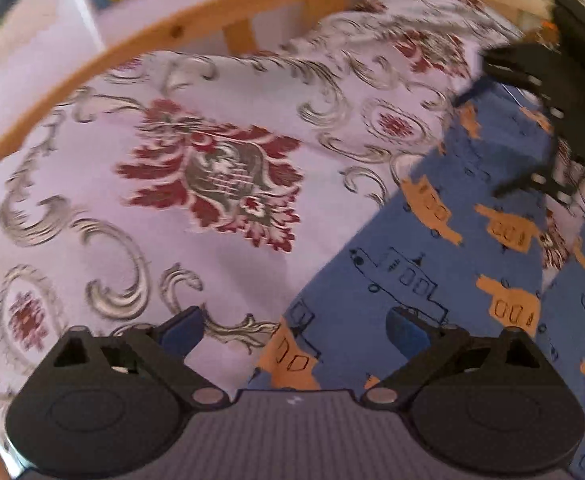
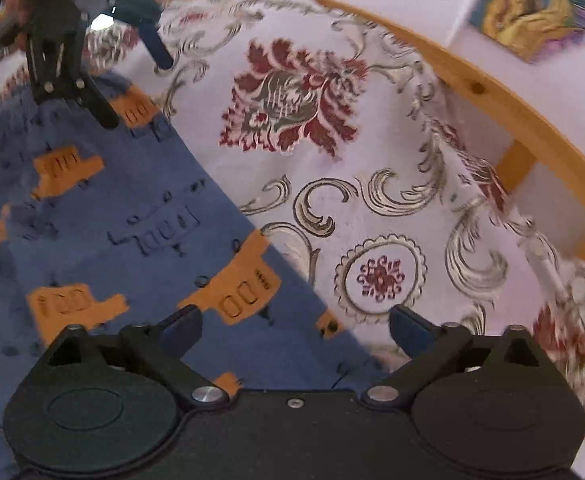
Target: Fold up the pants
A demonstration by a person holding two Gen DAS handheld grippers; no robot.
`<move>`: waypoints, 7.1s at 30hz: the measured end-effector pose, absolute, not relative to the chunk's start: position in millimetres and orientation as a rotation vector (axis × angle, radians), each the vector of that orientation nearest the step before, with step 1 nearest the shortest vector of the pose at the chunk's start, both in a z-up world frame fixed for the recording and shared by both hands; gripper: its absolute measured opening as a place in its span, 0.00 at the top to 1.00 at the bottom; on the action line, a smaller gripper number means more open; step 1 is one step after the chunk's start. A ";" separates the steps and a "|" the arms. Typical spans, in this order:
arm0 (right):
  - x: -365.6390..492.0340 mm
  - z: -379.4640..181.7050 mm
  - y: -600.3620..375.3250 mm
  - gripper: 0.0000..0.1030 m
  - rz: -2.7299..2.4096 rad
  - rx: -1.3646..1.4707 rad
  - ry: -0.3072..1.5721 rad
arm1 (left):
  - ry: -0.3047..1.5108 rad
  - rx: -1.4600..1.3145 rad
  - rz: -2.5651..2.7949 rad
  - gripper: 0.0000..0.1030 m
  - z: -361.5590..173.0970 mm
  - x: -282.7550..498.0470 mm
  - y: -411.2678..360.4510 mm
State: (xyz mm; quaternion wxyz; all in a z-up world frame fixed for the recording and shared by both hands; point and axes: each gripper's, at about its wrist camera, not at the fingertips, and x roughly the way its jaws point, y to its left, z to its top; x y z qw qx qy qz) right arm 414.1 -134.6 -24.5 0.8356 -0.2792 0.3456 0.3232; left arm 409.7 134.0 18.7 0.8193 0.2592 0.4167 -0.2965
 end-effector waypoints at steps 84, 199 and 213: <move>36.0 -53.4 -102.5 0.34 0.478 -0.577 0.677 | 0.785 0.947 -0.938 0.30 18.7 117.9 164.1; 10.6 -32.7 -321.0 0.01 -0.352 0.388 0.679 | 0.895 0.189 -0.724 0.02 -14.9 75.7 -61.3; 16.3 -54.2 -221.9 0.01 -0.230 -0.347 0.730 | 1.027 0.173 -0.965 0.00 13.0 227.1 -126.7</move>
